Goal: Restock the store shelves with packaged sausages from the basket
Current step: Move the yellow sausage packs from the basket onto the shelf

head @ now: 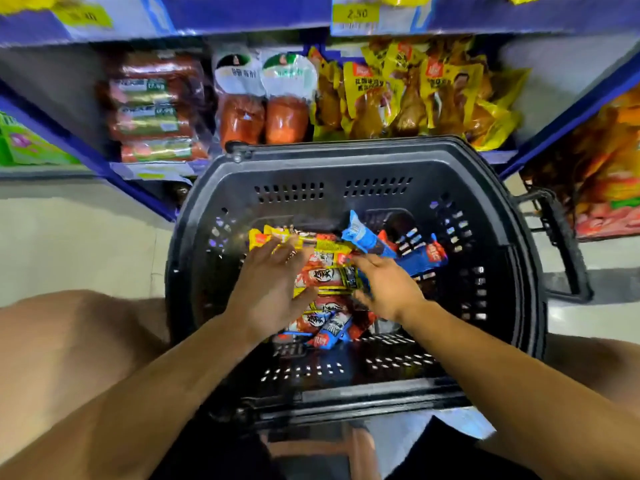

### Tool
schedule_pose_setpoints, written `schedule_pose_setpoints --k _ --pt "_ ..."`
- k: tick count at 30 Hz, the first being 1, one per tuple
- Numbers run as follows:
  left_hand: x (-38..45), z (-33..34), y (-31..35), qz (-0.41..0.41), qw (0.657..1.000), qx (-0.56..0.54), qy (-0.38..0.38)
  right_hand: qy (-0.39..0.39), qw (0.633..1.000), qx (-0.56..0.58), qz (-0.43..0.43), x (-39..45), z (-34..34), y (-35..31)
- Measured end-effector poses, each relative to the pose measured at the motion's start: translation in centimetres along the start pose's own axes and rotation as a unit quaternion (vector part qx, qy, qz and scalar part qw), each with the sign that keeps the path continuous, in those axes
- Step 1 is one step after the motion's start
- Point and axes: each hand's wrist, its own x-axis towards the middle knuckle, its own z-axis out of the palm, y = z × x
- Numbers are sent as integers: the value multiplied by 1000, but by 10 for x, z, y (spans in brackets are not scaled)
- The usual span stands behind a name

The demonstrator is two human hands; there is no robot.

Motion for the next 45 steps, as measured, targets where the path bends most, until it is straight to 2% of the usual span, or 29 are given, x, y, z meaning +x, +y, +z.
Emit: schedule_pose_setpoints --k 7,11,14,16,19,23,25,28,31,33,35,37,40,45 --pt "4 24 -24 -39 997 -61 -23 -64 998 -5 30 55 46 -1" --pt "5 27 -32 -50 995 -89 -11 -41 995 -81 44 66 56 -2" --pt "7 28 -33 -61 992 -111 2 -56 992 -102 52 67 49 -3" --pt "8 28 -33 -67 990 -121 7 -75 994 -59 49 62 38 -1" --pt "11 25 -34 -86 983 -158 18 -61 993 72 69 46 16 5" --pt "14 20 -36 -149 955 -249 69 -24 960 254 114 16 -16 14" --pt "16 19 -38 -195 923 -322 79 3 943 313 114 2 -26 13" --pt "17 14 -35 -244 819 -511 91 27 927 361 101 -14 -33 3" --pt "18 7 -30 -239 741 -622 79 26 915 390 104 -26 -30 -9" --pt "21 3 -26 -232 703 -669 66 30 906 409 108 -34 -25 -19" --pt "23 3 -21 -229 678 -697 53 48 900 420 104 -39 -19 -33" --pt "23 4 -16 -227 680 -696 31 65 901 418 98 -41 -12 -48" --pt "18 12 -12 -216 704 -676 9 67 907 406 83 -40 0 -67" --pt "11 25 -17 -226 729 -646 -12 -59 951 301 37 -28 -1 -50"
